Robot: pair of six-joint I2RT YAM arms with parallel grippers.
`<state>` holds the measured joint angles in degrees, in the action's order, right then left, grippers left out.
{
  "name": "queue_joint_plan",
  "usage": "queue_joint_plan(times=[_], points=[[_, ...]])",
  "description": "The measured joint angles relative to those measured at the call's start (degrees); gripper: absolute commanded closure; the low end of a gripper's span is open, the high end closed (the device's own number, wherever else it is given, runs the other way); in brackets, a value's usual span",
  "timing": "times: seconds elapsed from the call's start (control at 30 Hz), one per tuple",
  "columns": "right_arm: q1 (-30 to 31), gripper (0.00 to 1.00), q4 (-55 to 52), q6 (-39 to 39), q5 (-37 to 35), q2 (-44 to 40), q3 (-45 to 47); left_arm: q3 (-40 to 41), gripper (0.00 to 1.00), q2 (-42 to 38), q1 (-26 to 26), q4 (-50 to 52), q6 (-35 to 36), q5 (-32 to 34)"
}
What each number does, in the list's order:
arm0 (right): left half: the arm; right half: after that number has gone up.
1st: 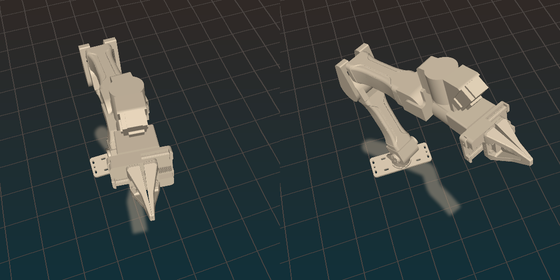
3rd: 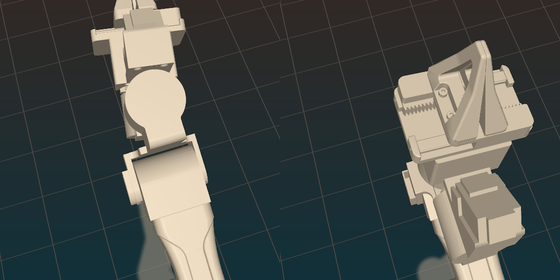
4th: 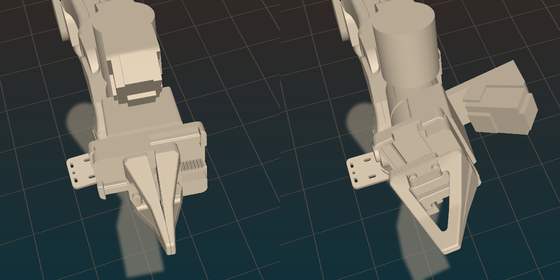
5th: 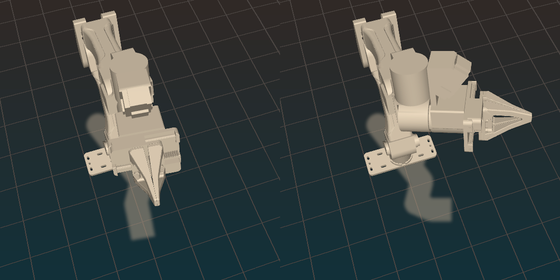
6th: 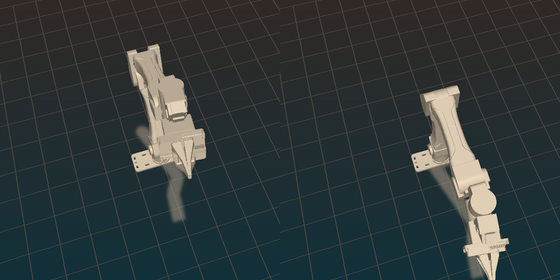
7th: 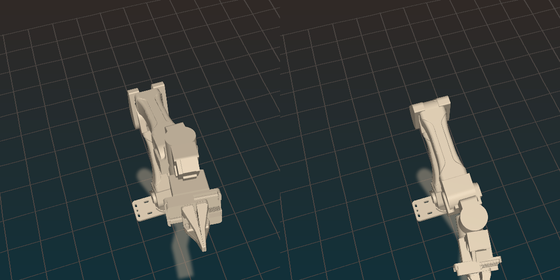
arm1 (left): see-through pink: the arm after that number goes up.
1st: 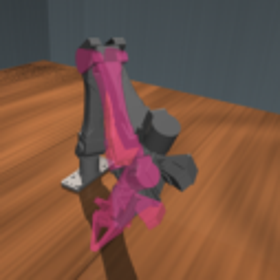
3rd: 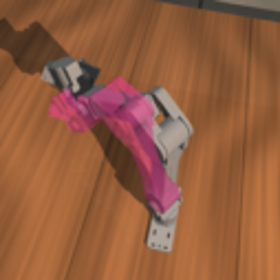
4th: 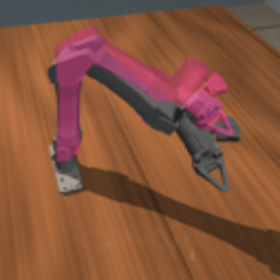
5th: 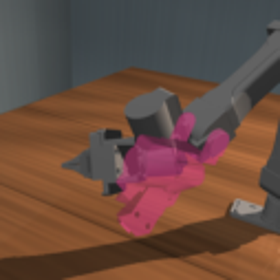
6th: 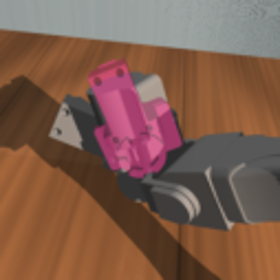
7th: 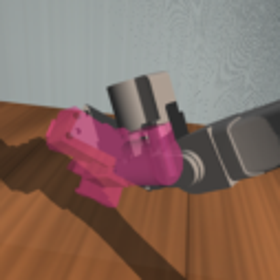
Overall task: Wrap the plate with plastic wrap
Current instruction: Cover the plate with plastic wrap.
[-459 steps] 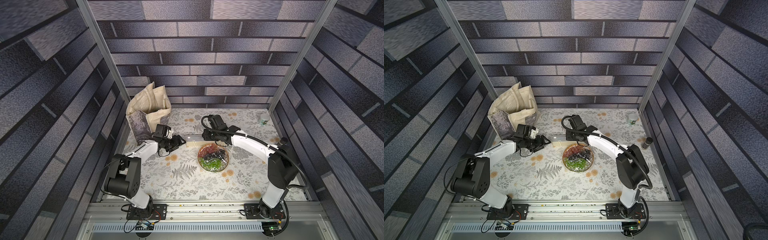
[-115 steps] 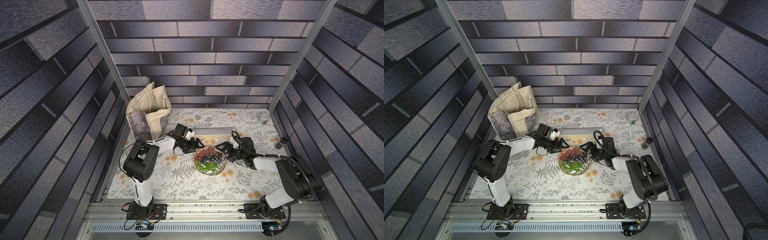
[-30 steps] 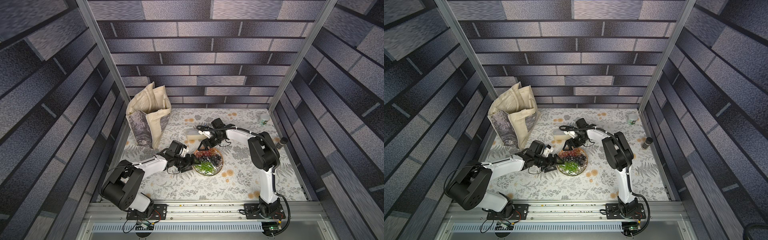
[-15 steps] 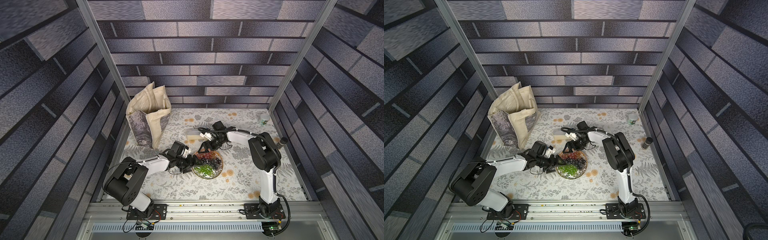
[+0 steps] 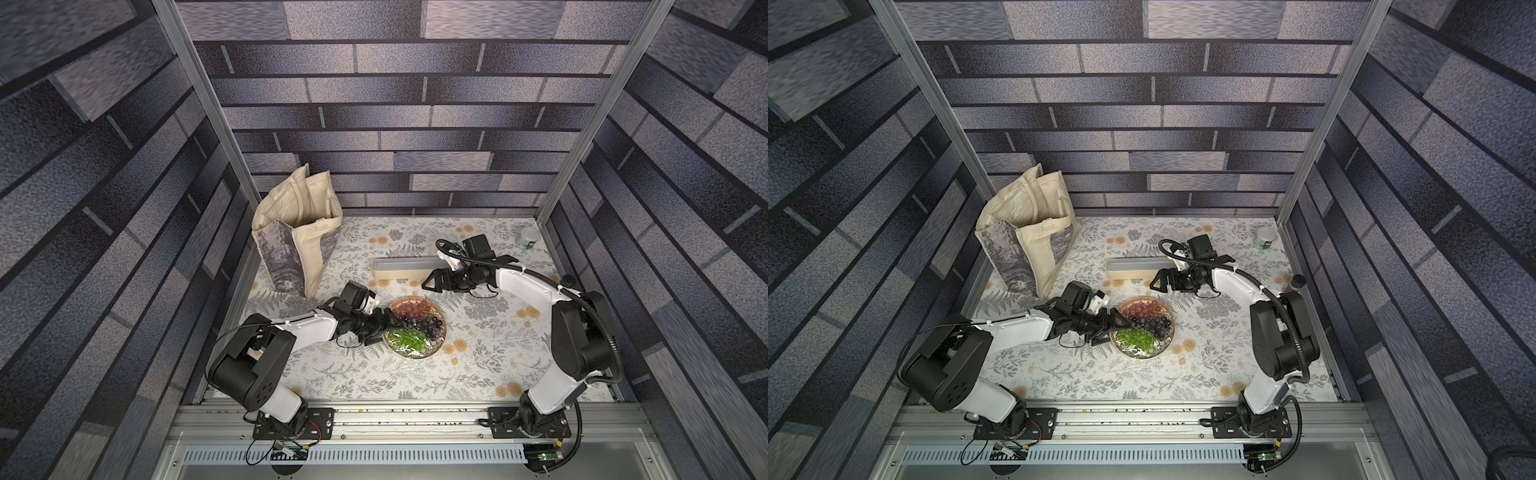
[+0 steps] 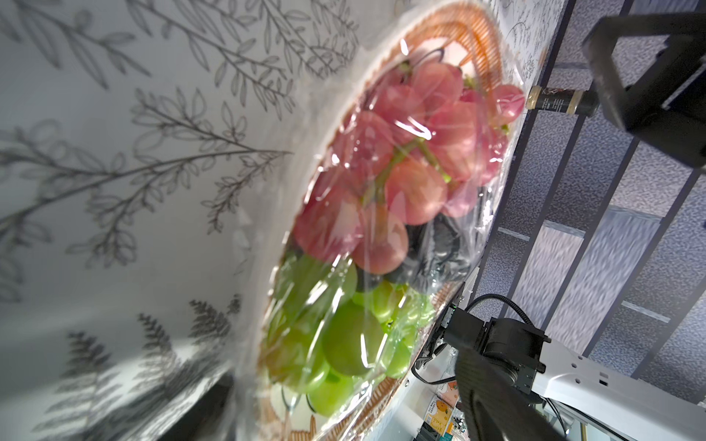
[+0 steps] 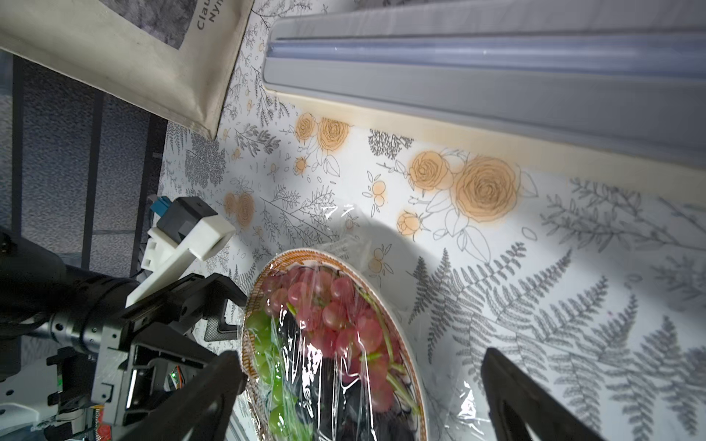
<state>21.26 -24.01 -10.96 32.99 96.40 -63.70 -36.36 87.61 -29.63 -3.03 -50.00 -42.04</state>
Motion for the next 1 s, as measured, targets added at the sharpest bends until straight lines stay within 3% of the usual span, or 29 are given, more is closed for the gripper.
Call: queue_joint_plan(times=[0.3,0.67,0.83,1.0], points=[[2.3,0.0,1.8,-6.9,2.3,0.3,8.4,0.0,0.21,0.0,-1.0,0.0,0.0,-0.2],[3.3,0.0,14.3,-17.8,5.8,1.9,12.4,-2.4,0.2,3.6,-1.3,0.1,0.0,-0.1],[0.4,0.0,11.4,-16.8,1.2,0.7,12.4,-2.8,0.15,2.8,1.7,2.5,1.0,1.2],[-4.8,0.0,4.2,-12.5,-7.8,-6.4,12.4,-3.0,0.12,-4.6,7.7,11.4,5.7,5.2]])
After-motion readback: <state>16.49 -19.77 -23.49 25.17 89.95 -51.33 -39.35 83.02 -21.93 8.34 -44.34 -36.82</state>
